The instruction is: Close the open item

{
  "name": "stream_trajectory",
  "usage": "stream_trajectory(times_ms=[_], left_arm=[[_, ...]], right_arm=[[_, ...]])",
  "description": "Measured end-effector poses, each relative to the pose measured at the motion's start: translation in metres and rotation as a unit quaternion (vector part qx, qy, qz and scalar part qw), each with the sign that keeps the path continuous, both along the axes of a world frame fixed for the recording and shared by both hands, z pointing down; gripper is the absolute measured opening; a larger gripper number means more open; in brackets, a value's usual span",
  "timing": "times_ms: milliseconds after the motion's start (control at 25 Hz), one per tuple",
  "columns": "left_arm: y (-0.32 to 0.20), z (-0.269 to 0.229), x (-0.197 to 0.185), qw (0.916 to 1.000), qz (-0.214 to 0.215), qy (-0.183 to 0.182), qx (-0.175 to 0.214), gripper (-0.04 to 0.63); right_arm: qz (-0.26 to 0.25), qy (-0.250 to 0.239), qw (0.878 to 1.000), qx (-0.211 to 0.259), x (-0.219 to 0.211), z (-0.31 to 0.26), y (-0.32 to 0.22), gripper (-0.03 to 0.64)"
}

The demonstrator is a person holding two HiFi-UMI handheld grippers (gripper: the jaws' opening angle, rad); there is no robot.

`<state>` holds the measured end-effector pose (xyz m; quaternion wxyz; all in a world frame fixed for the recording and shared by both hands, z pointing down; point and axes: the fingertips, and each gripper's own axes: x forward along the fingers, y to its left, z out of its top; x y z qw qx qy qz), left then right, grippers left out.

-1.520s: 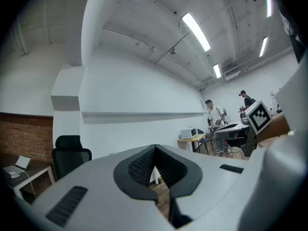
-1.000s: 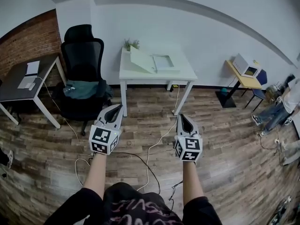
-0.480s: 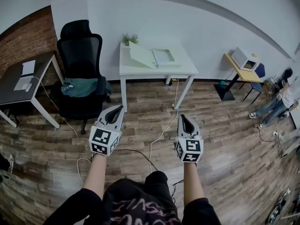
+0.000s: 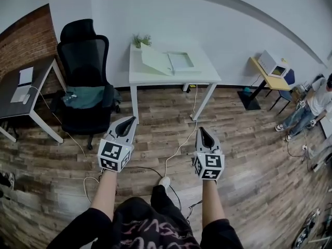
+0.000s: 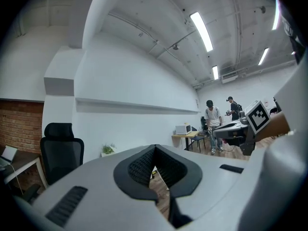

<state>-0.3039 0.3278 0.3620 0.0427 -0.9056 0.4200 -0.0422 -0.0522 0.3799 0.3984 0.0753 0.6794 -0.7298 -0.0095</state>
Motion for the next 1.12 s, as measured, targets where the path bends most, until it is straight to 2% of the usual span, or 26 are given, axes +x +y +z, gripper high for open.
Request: stream_trajectory(times_ms=[240,720,920,1120], left_arm=[[-0.055,0.009,0.020,0.9999,-0.009,-0.010,-0.009,0.012],[-0.172,0.017,0.089,0.9989,-0.029,-0.029,-0.024,0.012],[-0.197,0.010,0.109,0.9984,-0.040,-0.032,-0.025,0.012],[-0.205,0.008,0.119,0.9978,-0.046,-0.039,-0.027,0.012]], right_arm=[[-0.009,-0.007,1.000,-0.008,0.018,0.014,-0.055,0.026],[-0.011,-0.032,0.999,-0.023,0.099,0.034,-0.174,0.026],[-0.022,-0.036,0.999,-0.022,0.120,0.031,-0.207,0.026],[-0.038,-0.047,0.998,-0.012,0.124,0.021,-0.228,0.026]])
